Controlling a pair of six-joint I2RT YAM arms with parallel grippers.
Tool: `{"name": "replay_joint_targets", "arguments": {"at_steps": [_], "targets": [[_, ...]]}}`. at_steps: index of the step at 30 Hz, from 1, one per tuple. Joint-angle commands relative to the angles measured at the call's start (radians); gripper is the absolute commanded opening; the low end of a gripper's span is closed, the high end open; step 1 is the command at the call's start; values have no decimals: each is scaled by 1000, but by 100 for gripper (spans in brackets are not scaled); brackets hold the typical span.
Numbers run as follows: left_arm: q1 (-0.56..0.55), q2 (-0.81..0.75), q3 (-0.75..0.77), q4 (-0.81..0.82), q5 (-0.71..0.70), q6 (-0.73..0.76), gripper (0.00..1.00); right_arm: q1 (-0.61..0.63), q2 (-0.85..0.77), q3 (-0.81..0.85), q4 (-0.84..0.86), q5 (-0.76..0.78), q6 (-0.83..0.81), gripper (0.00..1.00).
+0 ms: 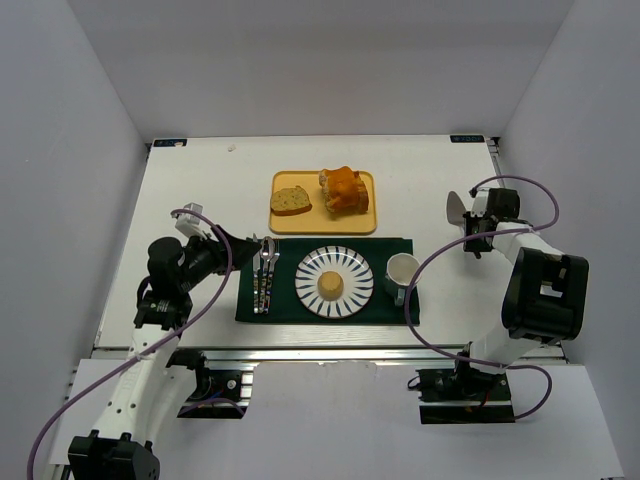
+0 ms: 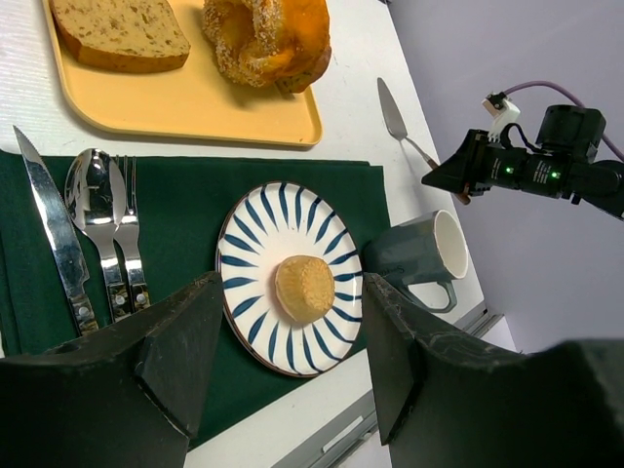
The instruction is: Place the bread
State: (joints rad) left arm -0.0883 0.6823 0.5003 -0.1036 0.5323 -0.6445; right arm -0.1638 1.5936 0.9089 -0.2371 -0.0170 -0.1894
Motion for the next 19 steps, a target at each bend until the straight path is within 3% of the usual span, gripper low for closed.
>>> {"name": "replay_joint_targets", "arguments": {"at_steps": [1,4,5,8,13,19], "targets": [[-4,-20,-8,22,6,2,68,-13,-4,39,1,-47,-22,27],[-4,-17,-5,18,9,6,68,-17,-12,65,-25,-61,-39,44],[-4,-17,-2,13,9,8,68,-19,-29,82,-36,-69,-57,58],[-4,-17,3,2,5,16,68,-22,-67,120,-86,-92,-109,87],[-4,-18,-3,8,6,11,68,-20,-109,243,-149,-84,-108,89],[-4,11,14,18,15,20,68,18,-83,512,-166,-272,-90,90]]}}
